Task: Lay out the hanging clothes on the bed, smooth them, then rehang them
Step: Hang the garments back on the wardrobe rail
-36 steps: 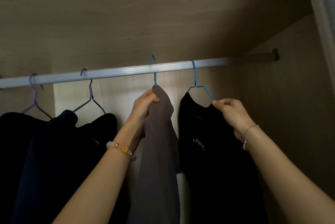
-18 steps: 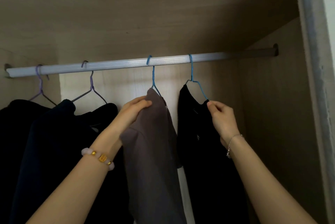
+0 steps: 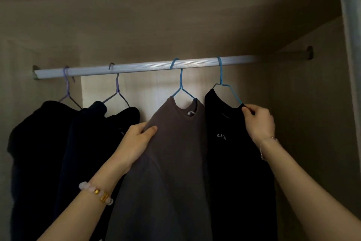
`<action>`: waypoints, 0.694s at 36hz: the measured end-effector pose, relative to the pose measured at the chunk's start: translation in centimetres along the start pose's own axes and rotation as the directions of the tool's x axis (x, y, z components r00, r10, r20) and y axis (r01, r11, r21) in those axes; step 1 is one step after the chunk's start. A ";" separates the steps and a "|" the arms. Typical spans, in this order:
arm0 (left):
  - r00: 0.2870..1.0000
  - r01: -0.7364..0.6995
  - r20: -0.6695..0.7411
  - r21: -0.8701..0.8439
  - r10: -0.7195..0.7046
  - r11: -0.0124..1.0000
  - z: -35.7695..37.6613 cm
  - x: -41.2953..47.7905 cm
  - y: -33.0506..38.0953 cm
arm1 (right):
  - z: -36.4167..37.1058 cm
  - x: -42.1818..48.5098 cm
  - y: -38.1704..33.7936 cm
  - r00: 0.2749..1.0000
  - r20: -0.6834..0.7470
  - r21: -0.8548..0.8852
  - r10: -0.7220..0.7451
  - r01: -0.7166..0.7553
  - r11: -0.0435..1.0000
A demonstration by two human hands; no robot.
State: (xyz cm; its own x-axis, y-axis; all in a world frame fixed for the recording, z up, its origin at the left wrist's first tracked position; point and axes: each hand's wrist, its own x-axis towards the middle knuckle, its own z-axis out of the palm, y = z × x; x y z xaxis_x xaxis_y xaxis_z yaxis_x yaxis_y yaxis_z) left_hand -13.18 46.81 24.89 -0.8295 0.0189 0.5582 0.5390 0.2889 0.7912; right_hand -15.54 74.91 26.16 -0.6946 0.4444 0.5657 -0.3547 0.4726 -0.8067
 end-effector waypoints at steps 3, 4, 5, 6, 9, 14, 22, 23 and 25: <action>0.999 -0.029 0.023 0.051 0.028 0.998 -0.5 0.1 0.5 | -0.1 0.4 -1.0 0.998 -0.055 -0.041 0.011 -0.014 0.999; 0.999 -0.040 0.030 0.082 0.038 0.996 -0.7 0.2 0.7 | -0.1 0.5 -1.2 0.997 -0.082 -0.052 0.011 -0.016 0.999; 0.998 -0.055 0.035 0.115 0.051 0.992 -1.0 0.4 1.0 | 0.0 0.6 -1.3 0.995 -0.101 -0.067 0.011 -0.018 0.998; 0.997 -0.068 0.040 0.150 0.063 0.986 -1.2 0.6 1.2 | 0.0 0.6 -1.5 0.994 -0.107 -0.083 0.011 -0.020 0.996; 0.995 -0.098 0.041 0.224 0.091 0.970 -1.7 1.2 1.9 | -0.2 0.9 -2.1 0.997 -0.078 -0.163 0.009 -0.021 0.986; 0.994 -0.109 0.032 0.236 0.105 0.966 -2.1 1.8 2.4 | -0.2 2.1 -3.4 0.998 -0.059 -0.327 -0.012 -0.007 0.945; 0.993 -0.118 0.029 0.225 0.114 0.967 -2.6 2.0 2.0 | 1.0 4.6 -4.9 1.000 0.028 -0.450 0.011 0.003 0.893; 0.993 -0.120 0.028 0.221 0.117 0.968 -2.5 2.0 1.8 | 1.2 4.7 -4.8 1.000 0.025 -0.457 0.008 0.004 0.890; 0.993 -0.119 0.025 0.208 0.116 0.971 -2.5 1.8 1.4 | 1.5 4.6 -4.5 1.000 0.006 -0.474 -0.004 0.007 0.881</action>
State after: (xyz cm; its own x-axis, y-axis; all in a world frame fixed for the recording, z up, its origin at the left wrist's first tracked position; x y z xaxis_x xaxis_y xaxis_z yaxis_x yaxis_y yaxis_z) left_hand -13.54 44.86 27.65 -0.7649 0.0765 0.6395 0.5913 0.4770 0.6502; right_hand -18.12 73.67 32.17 -0.6971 0.4374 0.5682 -0.0207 0.7798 -0.6256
